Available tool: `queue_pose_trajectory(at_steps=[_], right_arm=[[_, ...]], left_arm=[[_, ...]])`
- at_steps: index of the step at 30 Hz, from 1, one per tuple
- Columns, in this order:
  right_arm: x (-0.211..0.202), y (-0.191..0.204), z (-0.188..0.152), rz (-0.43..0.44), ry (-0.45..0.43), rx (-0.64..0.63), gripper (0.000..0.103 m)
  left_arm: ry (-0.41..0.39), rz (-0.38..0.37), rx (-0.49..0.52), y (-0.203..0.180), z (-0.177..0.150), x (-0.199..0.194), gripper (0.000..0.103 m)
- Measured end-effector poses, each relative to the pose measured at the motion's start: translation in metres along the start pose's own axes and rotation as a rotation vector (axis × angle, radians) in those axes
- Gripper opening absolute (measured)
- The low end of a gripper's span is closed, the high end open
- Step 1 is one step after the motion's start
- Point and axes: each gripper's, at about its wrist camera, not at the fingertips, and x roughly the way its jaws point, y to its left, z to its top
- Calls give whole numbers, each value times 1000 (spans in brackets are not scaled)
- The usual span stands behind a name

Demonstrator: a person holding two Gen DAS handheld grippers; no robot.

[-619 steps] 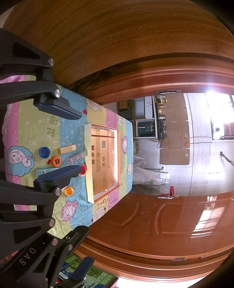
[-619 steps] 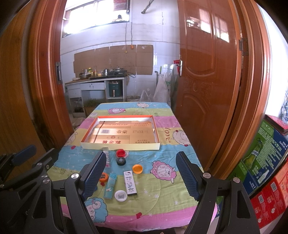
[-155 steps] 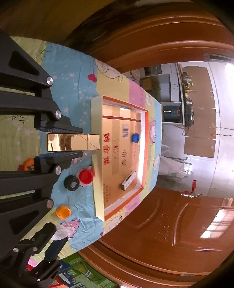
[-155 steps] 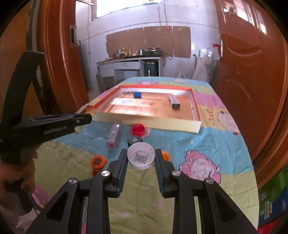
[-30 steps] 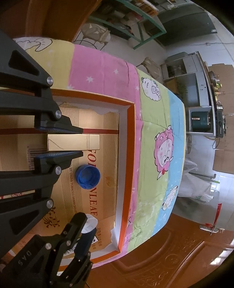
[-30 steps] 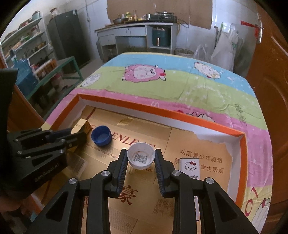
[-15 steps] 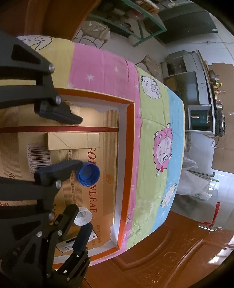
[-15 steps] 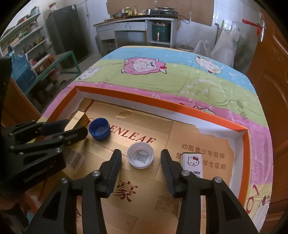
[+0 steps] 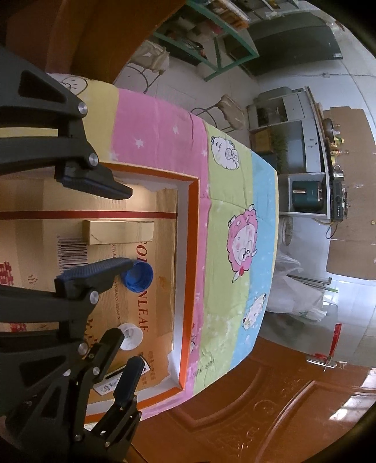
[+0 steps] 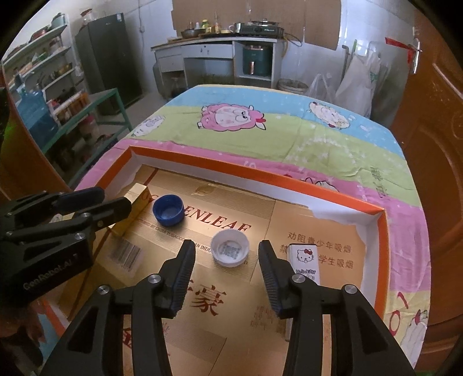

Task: Organize rigid objects
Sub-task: 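Open the left gripper to drop the gold block while the right releases the white cap, then withdraw both tools from the tray toward the remaining items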

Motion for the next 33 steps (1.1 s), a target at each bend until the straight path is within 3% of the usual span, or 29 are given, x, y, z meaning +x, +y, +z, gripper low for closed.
queue_pose_trajectory(at_steps=[11,23,33], right_arm=[[-41,9,-15,10,-42,24,47],[-105,24,-66,-55,-136,92,47],[-144,34,-114,-106,-184,159,47]], left_arm=[[-35,-33,-15,0,-17,-37,42],[-91,-34,8,-3,-55,-88,42],[-94,-96,-2,2,-94,-117,42]])
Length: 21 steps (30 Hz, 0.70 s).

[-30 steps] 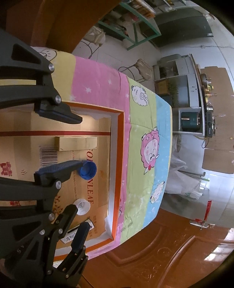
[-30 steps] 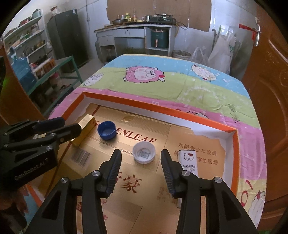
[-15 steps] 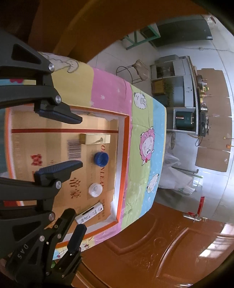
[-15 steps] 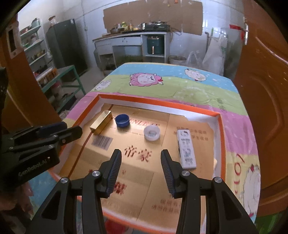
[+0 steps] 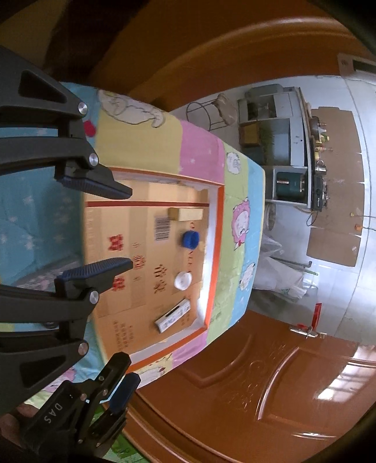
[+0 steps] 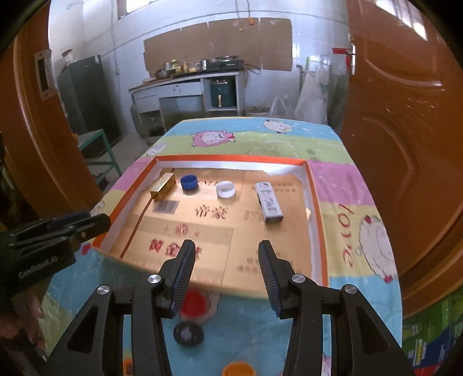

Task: Organize rigid objects
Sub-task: 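Withdraw both tools from the tray toward the remaining items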

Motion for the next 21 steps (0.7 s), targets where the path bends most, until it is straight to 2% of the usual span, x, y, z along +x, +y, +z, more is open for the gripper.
queue_pose_trajectory(at_steps=[21], right_arm=[[-56,0,-76,-29,-10,49,47]], left_arm=[[-6,-35,28,-9,-71,-38,42]])
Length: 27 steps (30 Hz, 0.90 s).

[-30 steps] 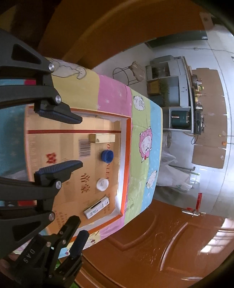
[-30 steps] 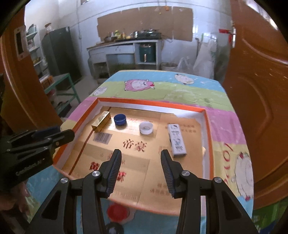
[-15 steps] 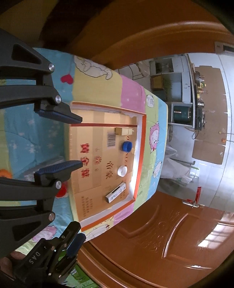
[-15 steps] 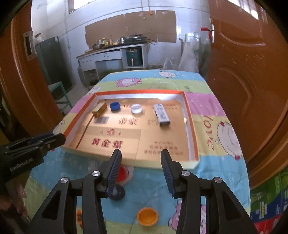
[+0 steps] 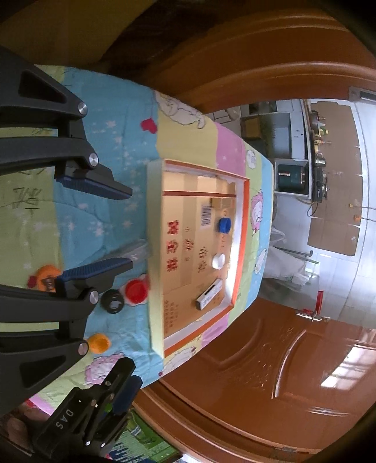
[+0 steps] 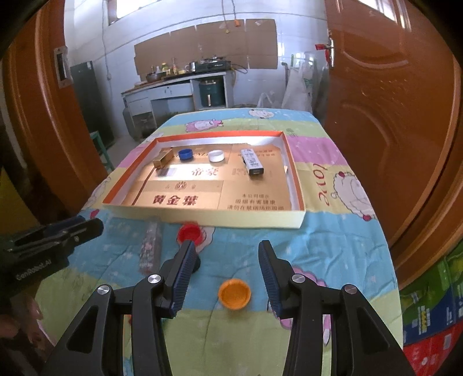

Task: Organize rigid objects
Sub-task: 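Withdraw both tools from the tray toward the remaining items, then close the right gripper on the teal lighter while the left grasps the labeled orange cap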

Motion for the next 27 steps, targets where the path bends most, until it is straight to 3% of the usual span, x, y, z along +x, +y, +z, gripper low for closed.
queue_pose_trajectory(at_steps=[10,20,27], right_arm=[[-15,20,-37,-13,-14,13,47],[-6,60,-68,80,58,-21,47],[4,71,-75,80,83,-31,47]], left_arm=[[-17,16,42,-8,-34,-12,42],[-29,31,54,-3,-50,-26,42],[-31,36,40,6,-55,-30,42]])
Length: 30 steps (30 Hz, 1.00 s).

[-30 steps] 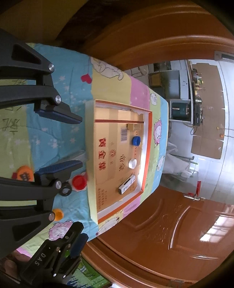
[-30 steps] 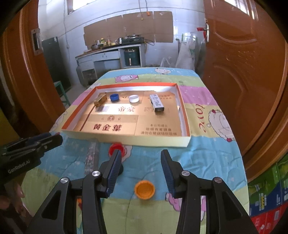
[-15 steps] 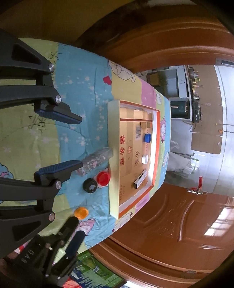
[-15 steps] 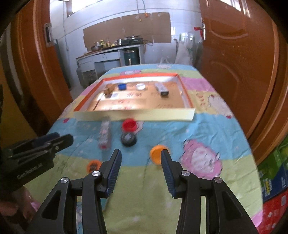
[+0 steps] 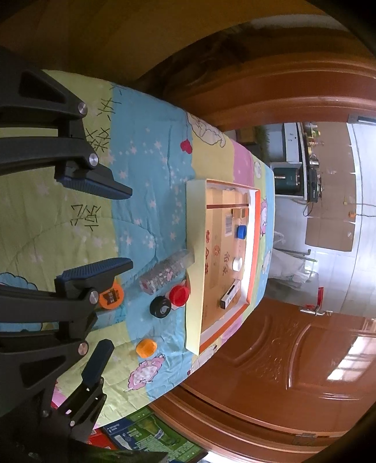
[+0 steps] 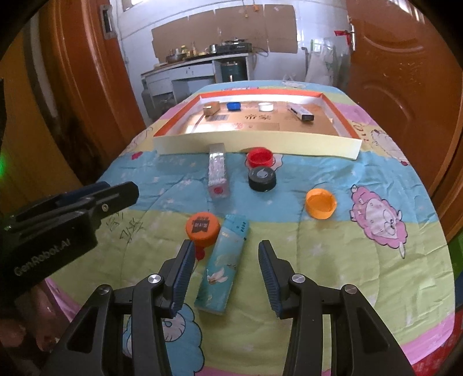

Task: Organize rigid objects
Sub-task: 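Close the right gripper on the teal lighter while the left grasps the labeled orange cap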

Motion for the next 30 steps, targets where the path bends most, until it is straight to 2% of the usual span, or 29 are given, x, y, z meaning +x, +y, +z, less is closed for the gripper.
queue_pose_trajectory(at_steps=[4,6,8,9,14,16,25,30], right_arm=[[7,3,-1,-8,18,-14,46],[9,5,-1,-13,25,-21,40],[11,6,-2,-25,28,-32,29],[12,7,-2,-34,25,-42,28],[11,2,-1,-30,30,-31,25],[8,-1,-1,-58,25,-34,24],[-2,-30,-4,-117,9,21,23],[-7,-41,-4,-122,0,44,23]], left_arm=[[3,-4,-1,1,-1,1,42],[5,-5,-1,1,-2,1,42],[8,-6,-1,2,-3,2,42],[11,-6,-1,1,-3,4,42],[24,-21,1,-2,-4,8,42],[30,-34,10,-6,-5,9,42],[78,-139,106,-44,-12,20,42],[106,-139,135,-56,-14,31,42]])
